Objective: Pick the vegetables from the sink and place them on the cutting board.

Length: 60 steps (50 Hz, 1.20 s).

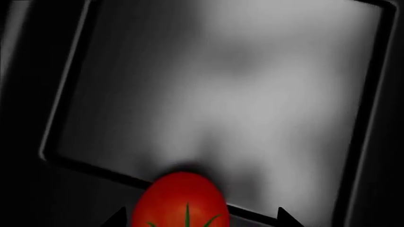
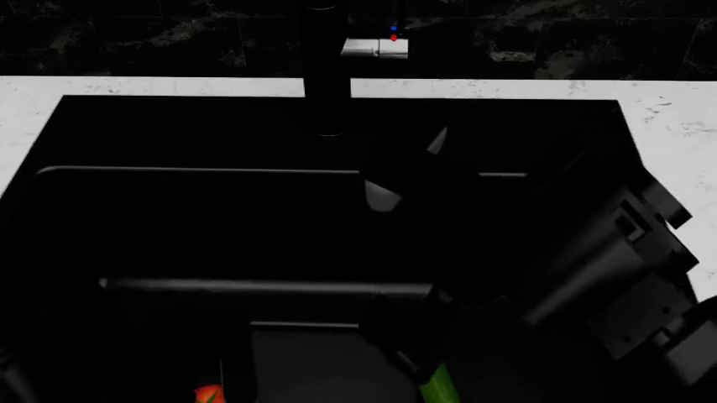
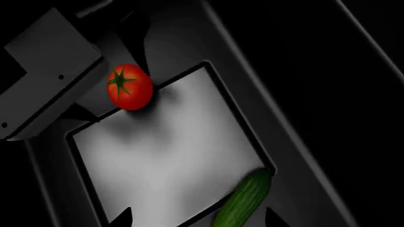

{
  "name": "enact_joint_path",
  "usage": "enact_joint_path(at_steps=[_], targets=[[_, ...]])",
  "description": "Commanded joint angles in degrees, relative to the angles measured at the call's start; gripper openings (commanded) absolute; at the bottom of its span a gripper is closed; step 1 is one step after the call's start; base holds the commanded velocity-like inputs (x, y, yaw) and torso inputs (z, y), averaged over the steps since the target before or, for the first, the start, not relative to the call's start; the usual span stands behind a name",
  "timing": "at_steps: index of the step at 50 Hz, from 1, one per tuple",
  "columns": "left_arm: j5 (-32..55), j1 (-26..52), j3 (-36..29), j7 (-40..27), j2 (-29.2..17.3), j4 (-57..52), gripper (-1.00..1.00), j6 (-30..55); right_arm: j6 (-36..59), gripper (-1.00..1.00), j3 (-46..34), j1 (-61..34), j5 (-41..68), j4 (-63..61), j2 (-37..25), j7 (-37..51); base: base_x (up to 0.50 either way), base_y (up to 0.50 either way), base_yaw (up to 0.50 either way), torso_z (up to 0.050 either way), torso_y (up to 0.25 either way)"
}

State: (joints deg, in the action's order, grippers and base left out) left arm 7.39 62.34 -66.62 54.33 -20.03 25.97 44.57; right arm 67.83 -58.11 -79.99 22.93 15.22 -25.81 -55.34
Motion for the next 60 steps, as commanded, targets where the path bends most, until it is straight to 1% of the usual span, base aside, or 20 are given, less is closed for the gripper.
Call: enact_joint_path(at_steps=[1,28,29,31,34,37,38,40,42,43,44,46,47,50,52,54,55,57,58,60], targets=[[-0.8,-0.8,-1.1,-0.6,1.2,3.7,1.0,-1.8,-0.6,1.0,0.2,0.5,0.2,0.1,-0.2,0.3,0.0,0.0,0.0,0.0,0.0],[-4.4,-1.5,-3.7,-4.4,3.7,12.1,1.0,-9.0,-1.2,1.0,0.8,1.5,0.9,-0.2,-0.6,1.2,0.0,0.0,0.0,0.0,0.0],[-4.3,-1.6,-2.9,-5.8,3.9,12.8,-1.0,-10.5,-1.2,1.0,0.7,1.5,0.8,-0.3,-0.7,1.2,0.0,0.0,0.0,0.0,0.0],[-4.9,-1.9,-3.2,-6.4,3.6,12.9,-1.0,-12.0,-1.1,1.0,0.6,1.6,0.8,-0.5,-0.8,1.3,0.0,0.0,0.0,0.0,0.0],[-5.3,-2.0,-1.6,-10.5,4.3,14.9,-1.0,-16.2,-1.0,1.0,0.7,1.7,0.9,-0.5,-0.8,1.4,0.0,0.0,0.0,0.0,0.0],[-6.6,-2.1,0.2,-17.9,6.1,20.7,-1.0,-22.9,-1.5,1.0,0.6,1.8,0.9,-0.2,-0.6,1.4,0.0,0.0,0.0,0.0,0.0],[-7.2,-2.2,1.1,-21.8,6.3,22.6,-1.0,-27.9,-1.4,1.0,0.5,1.8,0.9,-0.1,-0.6,1.3,0.0,0.0,0.0,0.0,0.0],[-6.7,-2.5,2.6,-24.0,5.5,21.0,-1.0,-29.5,-1.1,1.0,0.5,1.5,1.0,-0.6,-0.7,1.4,0.0,0.0,0.0,0.0,0.0],[-5.4,-2.6,4.4,-25.2,4.3,17.4,-1.0,-27.8,-1.0,1.0,0.5,1.5,1.0,-0.8,-0.8,1.4,0.0,0.0,0.0,0.0,0.0],[-4.3,-3.6,5.6,-25.3,2.1,11.4,-1.0,-27.7,-0.9,1.0,0.4,1.4,1.0,-0.6,-0.7,1.5,0.0,0.0,0.0,0.0,0.0],[-3.8,-3.8,5.9,-25.2,1.5,9.1,-1.0,-24.8,-1.0,1.0,0.3,1.3,0.9,-0.5,-0.5,1.4,0.0,0.0,0.0,0.0,0.0],[-2.9,-3.8,7.0,-25.7,1.1,8.2,-1.0,-24.5,-1.6,1.0,0.1,1.0,0.4,0.0,-0.2,1.7,0.0,0.0,0.0,0.0,0.0],[-2.2,-4.5,7.6,-25.4,-0.4,4.5,-1.0,-24.2,-1.6,1.0,0.2,0.6,0.1,0.5,0.2,2.1,0.0,0.0,0.0,0.0,0.0],[-0.2,-4.2,9.7,-25.6,-1.0,2.9,-1.0,-21.8,-1.0,1.0,0.4,-0.3,-0.2,2.5,1.2,2.5,0.0,0.0,0.0,0.0,0.0],[-0.2,-4.6,11.5,-28.6,-1.4,2.4,-1.0,-23.6,0.3,1.0,0.5,-1.0,0.0,5.2,2.7,2.3,0.0,0.0,0.0,0.0,0.0],[2.6,-4.6,13.0,-27.2,-1.9,-0.3,-1.0,-19.8,1.0,1.0,0.6,-1.2,0.4,5.3,3.2,2.3,0.0,0.0,0.0,0.0,0.0],[3.0,-4.8,13.7,-27.8,-2.2,-0.7,-1.0,-20.5,0.6,1.0,-1.4,-1.5,-0.9,5.4,3.5,2.5,0.0,0.0,0.0,0.0,0.0],[2.5,-5.0,16.2,-32.0,-1.8,0.9,-1.0,-24.2,3.2,1.0,-2.1,-2.3,-0.8,8.6,5.2,1.9,0.0,0.0,0.0,0.0,0.0],[2.5,-6.1,18.4,-36.2,-2.1,-0.3,-1.0,-25.6,4.3,1.0,-2.4,-2.9,-1.2,10.6,6.2,2.4,0.0,0.0,0.0,0.0,0.0],[2.9,-6.8,19.1,-37.4,-2.9,-2.5,-1.0,-24.0,6.6,1.0,-2.8,-4.1,-1.3,13.4,7.6,2.3,0.0,0.0,0.0,0.0,0.0]])
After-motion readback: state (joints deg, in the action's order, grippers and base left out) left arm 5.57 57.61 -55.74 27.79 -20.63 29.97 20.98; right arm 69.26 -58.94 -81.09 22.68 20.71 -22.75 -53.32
